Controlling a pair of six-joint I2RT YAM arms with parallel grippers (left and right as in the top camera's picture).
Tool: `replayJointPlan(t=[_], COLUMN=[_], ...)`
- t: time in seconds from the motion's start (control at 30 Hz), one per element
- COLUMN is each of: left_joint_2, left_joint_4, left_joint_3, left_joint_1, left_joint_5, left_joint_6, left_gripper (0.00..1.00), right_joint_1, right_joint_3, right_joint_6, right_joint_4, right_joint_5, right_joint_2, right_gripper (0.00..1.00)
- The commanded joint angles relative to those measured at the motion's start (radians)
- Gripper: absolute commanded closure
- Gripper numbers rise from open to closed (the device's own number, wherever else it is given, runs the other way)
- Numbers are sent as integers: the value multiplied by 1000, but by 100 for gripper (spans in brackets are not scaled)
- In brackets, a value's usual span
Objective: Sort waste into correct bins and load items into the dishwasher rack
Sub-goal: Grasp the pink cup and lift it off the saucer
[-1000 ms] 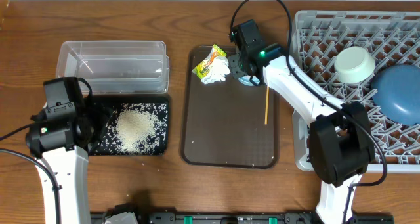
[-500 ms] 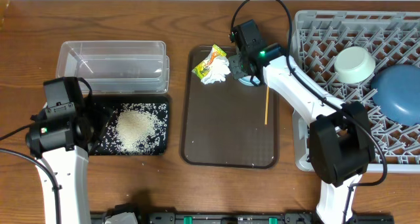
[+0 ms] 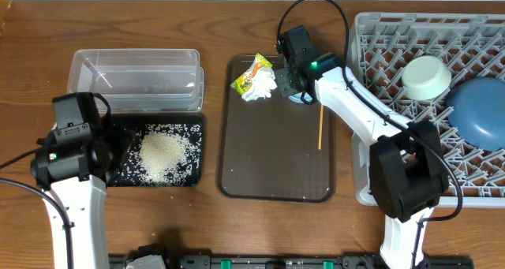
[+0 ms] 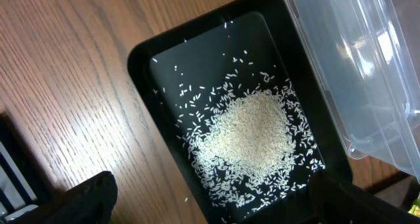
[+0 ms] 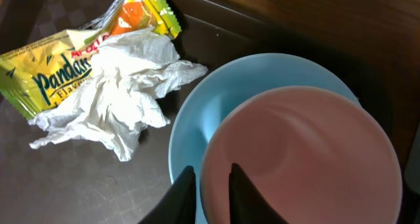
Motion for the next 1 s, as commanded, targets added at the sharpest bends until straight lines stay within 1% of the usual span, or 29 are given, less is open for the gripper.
replayJointPlan(t=[0.0,0.03,0.1,0.23,0.4,0.53,0.63,0.73,0.87,0.97], left_joint_2=[2,2,2,2,2,2,2,2,2,2], left_joint_4=[-6,-6,-6,-6,-6,-6,-6,-6,-6,-6], left_joint_3=[17,17,17,17,17,17,17,17,16,17], left_joint_1=[5,5,5,5,5,5,5,5,5,5], left_joint_5=[-8,-8,-8,-8,-8,-8,-8,-8,-8,-8], left_joint_6=[-10,-10,-10,-10,-10,-10,-10,-10,-10,-10], left_gripper=[4,4,4,4,4,4,4,4,4,4], right_joint_1=[9,9,9,7,-2,-52,-148,-290,-545,-714], right_joint_3=[20,24,38,112,261,367,414,420,419,402], right_joint_6=[10,16,32,32,32,40,50,50,50,46], right_joint_4=[-2,-6,-17,-69,-166,-229,-253,-253,-247,-204], right_joint_5=[10,10,10,6,6,6,-36,-153,-393,-535], right_joint_2=[10,10,10,3,-34,-90,-146,-198,-214,-195], right_gripper=[92,96,99,99,99,99,99,99,99,99])
